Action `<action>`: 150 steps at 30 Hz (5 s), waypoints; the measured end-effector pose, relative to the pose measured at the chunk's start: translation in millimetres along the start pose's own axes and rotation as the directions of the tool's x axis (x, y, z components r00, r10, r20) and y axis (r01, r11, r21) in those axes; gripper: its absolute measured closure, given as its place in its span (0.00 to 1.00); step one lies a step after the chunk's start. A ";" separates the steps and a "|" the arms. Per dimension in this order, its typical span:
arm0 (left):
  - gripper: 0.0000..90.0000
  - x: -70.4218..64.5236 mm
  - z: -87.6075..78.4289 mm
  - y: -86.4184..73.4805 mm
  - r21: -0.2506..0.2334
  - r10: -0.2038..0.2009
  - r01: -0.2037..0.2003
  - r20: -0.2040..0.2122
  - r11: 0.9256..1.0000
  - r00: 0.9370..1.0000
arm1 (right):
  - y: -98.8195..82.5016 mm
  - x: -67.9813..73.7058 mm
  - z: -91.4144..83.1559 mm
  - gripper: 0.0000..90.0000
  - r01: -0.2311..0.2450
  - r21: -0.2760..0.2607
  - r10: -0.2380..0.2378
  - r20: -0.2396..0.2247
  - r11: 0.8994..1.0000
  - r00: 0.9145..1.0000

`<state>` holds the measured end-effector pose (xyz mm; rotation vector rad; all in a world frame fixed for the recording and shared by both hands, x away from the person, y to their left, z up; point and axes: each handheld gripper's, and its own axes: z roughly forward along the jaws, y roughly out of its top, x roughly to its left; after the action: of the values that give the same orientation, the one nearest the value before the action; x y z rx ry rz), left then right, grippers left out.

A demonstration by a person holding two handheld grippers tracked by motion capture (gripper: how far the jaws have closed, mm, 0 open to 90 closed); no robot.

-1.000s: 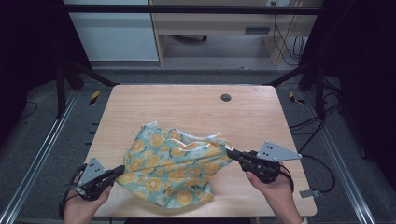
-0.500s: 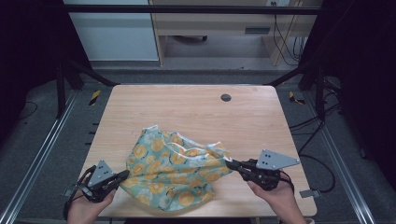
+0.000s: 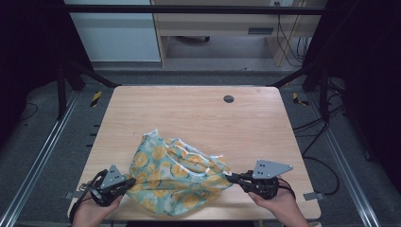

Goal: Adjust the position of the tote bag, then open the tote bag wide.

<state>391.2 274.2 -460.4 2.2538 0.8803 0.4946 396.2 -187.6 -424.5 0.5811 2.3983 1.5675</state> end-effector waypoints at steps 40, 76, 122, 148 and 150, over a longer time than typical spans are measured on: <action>1.00 14.7 35.0 2.7 0.111 0.036 -0.028 -0.067 0.993 0.997 | -25.7 -15.4 52.8 1.00 -0.034 0.316 0.010 0.078 0.948 0.997; 0.61 25.3 28.9 15.5 -0.026 -0.048 0.045 -0.122 0.999 0.991 | -28.8 -16.4 37.2 0.48 -0.142 0.243 0.089 0.217 0.960 0.972; 0.48 15.7 15.0 16.5 -0.078 -0.057 0.049 -0.100 0.996 0.993 | 45.9 -48.5 111.4 0.57 -0.096 0.360 0.055 0.122 0.928 0.991; 0.37 16.7 -15.5 71.6 -0.216 -0.085 0.070 -0.059 0.974 0.995 | 72.1 31.6 108.6 1.00 0.031 0.194 -0.014 -0.088 0.981 0.996; 0.36 16.2 -14.4 82.6 -0.218 -0.089 0.077 -0.043 0.973 0.995 | 71.2 33.8 110.4 1.00 0.032 0.198 -0.014 -0.092 0.980 0.996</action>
<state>432.3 246.0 -391.0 2.0070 0.8981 0.5843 423.4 -56.3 -403.5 0.5266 2.6401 1.3818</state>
